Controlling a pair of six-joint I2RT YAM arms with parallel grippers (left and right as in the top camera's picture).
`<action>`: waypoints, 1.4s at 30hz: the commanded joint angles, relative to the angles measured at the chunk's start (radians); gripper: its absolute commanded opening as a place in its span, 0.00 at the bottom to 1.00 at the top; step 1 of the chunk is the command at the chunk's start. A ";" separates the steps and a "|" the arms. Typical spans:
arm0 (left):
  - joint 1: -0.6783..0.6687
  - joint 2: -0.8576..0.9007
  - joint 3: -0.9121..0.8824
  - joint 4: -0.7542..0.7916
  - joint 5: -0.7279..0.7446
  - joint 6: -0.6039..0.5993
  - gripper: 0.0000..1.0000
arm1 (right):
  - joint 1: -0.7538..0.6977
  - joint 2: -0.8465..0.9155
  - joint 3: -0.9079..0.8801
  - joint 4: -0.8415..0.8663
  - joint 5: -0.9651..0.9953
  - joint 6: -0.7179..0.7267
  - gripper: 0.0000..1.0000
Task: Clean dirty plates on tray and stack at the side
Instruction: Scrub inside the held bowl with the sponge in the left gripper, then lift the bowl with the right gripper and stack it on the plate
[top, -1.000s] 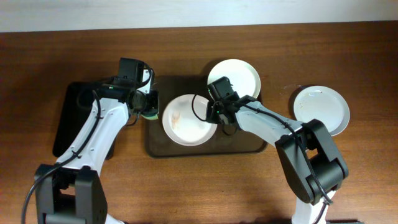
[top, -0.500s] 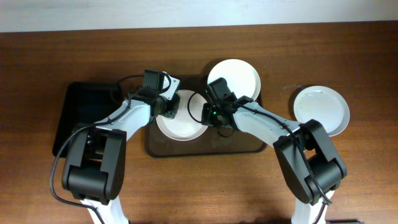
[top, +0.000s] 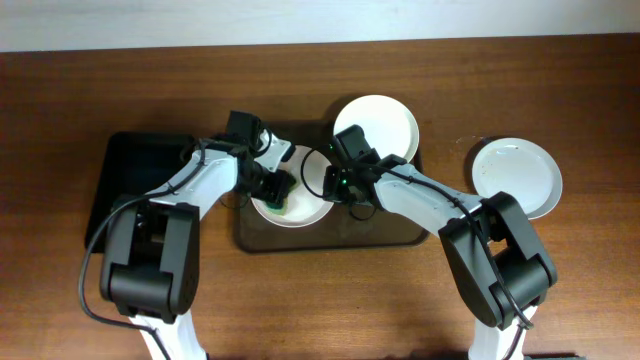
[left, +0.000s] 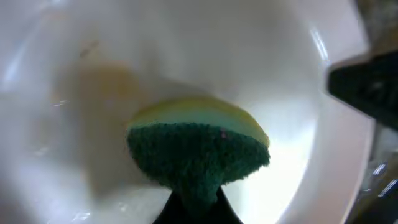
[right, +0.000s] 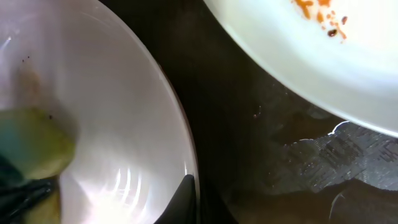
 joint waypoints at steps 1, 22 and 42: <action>-0.005 0.058 -0.018 0.103 -0.003 -0.008 0.01 | 0.010 0.026 0.002 0.003 -0.005 -0.014 0.04; 0.155 0.058 0.730 -0.685 -0.243 -0.189 0.01 | -0.004 -0.099 0.003 -0.092 -0.016 -0.105 0.04; 0.259 0.058 0.731 -0.685 -0.299 -0.186 0.01 | 0.378 -0.344 0.109 -0.271 1.164 -0.359 0.04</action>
